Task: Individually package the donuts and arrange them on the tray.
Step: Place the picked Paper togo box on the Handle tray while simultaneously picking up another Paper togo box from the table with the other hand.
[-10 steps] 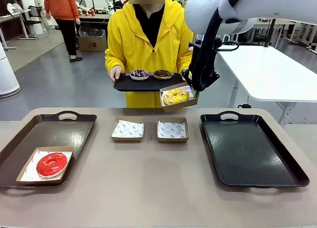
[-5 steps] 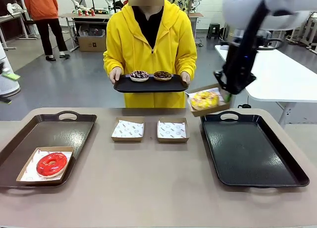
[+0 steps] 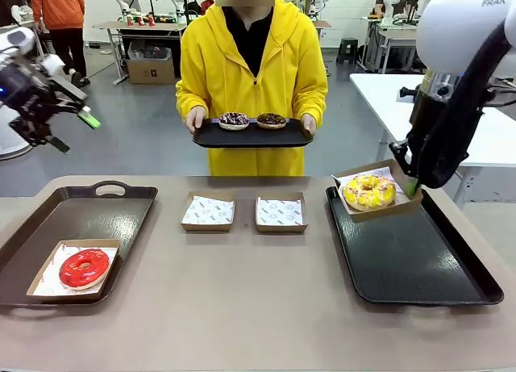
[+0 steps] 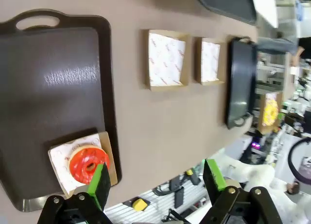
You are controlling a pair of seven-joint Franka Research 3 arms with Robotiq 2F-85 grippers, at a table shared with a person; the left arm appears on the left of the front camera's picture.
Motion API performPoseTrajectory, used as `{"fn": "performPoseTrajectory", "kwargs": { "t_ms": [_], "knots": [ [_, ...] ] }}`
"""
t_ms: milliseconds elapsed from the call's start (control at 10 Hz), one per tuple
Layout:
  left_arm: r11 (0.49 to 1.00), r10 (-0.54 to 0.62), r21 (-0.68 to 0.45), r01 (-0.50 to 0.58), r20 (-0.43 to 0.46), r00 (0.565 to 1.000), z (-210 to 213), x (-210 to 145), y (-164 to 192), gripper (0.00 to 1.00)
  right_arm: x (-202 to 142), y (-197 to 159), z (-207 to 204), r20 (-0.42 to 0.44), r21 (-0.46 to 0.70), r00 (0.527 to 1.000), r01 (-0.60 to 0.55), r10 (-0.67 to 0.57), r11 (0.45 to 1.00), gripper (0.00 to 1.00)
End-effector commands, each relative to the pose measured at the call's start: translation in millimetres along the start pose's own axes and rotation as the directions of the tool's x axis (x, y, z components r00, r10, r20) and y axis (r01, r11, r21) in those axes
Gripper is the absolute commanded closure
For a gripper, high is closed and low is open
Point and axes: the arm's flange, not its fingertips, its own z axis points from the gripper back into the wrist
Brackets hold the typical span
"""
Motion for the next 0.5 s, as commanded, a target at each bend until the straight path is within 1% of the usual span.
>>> {"fn": "performPoseTrajectory", "kwargs": {
  "t_ms": [0, 100, 200, 300, 400],
  "knots": [
    [0.992, -0.003, 0.126, 0.006, -0.026, 1.0, -34, 17, -19, 0.0, -7, -11, -14, 0.024, -0.005, 0.999, 0.038, -0.038, 0.999, 0.99],
    [0.989, -0.007, 0.149, 0.013, -0.04, 0.999, -55, 20, -30, 0.0, -9, -14, -18, 0.04, 0.001, 0.998, 0.043, -0.043, 0.999, 0.99],
    [0.983, -0.018, 0.183, 0.026, -0.046, 0.999, -74, 23, -39, 0.0, -8, -16, -25, 0.033, 0.005, 0.998, 0.055, -0.055, 0.998, 0.99],
    [0.971, -0.041, 0.234, 0.051, -0.046, 0.998, -94, 24, -51, 0.0, -6, -10, -12, 0.002, -0.003, 1.0, 0.022, -0.022, 1.0, 0.99],
    [0.955, -0.067, 0.288, 0.073, -0.031, 0.997, -112, 25, -63, 0.0, -6, -10, -12, 0.002, -0.003, 1.0, 0.022, -0.022, 1.0, 0.99]
  ]
}}
